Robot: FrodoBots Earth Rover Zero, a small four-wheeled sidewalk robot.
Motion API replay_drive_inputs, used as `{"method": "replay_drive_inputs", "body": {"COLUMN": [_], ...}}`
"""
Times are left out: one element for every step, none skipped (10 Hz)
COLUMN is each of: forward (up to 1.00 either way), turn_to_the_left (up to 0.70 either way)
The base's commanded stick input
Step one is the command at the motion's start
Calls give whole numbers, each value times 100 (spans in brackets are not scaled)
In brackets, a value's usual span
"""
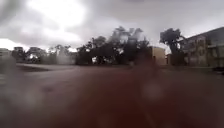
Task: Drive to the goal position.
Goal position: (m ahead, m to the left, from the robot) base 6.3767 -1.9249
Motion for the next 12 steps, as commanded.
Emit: {"method": "replay_drive_inputs", "body": {"forward": [45, 45, 45, 45, 45, 45, 45, 45, 45, 45, 45, 45], "turn_to_the_left": [0, 0, 0, 0, 0, 0, 0, 0, 0, 0, 0, 0]}}
